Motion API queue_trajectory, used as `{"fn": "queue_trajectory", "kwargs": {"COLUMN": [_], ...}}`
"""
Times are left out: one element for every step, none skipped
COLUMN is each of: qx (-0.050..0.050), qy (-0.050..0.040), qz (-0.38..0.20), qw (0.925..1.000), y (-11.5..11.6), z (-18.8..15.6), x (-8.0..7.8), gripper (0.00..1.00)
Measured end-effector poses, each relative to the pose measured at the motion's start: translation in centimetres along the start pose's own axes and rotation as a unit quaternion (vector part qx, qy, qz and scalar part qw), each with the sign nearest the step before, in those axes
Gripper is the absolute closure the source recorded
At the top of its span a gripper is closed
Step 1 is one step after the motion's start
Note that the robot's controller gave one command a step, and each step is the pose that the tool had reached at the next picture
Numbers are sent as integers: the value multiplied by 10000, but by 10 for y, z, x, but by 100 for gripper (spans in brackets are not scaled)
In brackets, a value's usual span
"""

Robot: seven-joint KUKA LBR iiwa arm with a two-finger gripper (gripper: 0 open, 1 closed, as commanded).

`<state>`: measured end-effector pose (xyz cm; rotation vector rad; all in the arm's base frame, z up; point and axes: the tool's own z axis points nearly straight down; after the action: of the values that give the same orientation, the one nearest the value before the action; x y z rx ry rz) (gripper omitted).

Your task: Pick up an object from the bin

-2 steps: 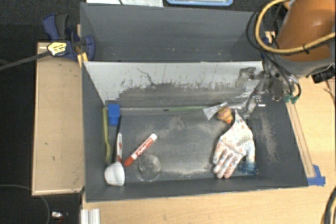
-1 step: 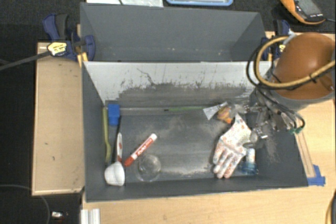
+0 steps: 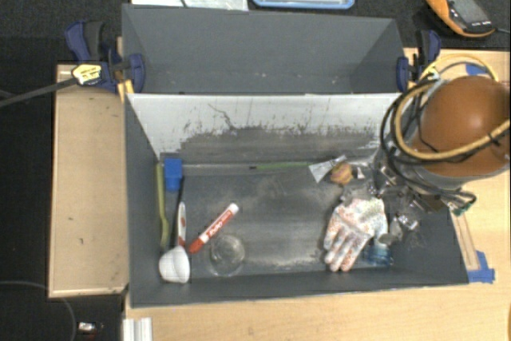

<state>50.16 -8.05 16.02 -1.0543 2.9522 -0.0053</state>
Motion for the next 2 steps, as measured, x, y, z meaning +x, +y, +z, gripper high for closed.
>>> {"fn": "queue_trajectory", "kwargs": {"qx": [-27,-5], "qy": [18,-10], "qz": [-961,-2008], "qw": [9954,9796], "y": [11,-2], "z": [32,71], "x": [10,1], "gripper": [0,0]}}
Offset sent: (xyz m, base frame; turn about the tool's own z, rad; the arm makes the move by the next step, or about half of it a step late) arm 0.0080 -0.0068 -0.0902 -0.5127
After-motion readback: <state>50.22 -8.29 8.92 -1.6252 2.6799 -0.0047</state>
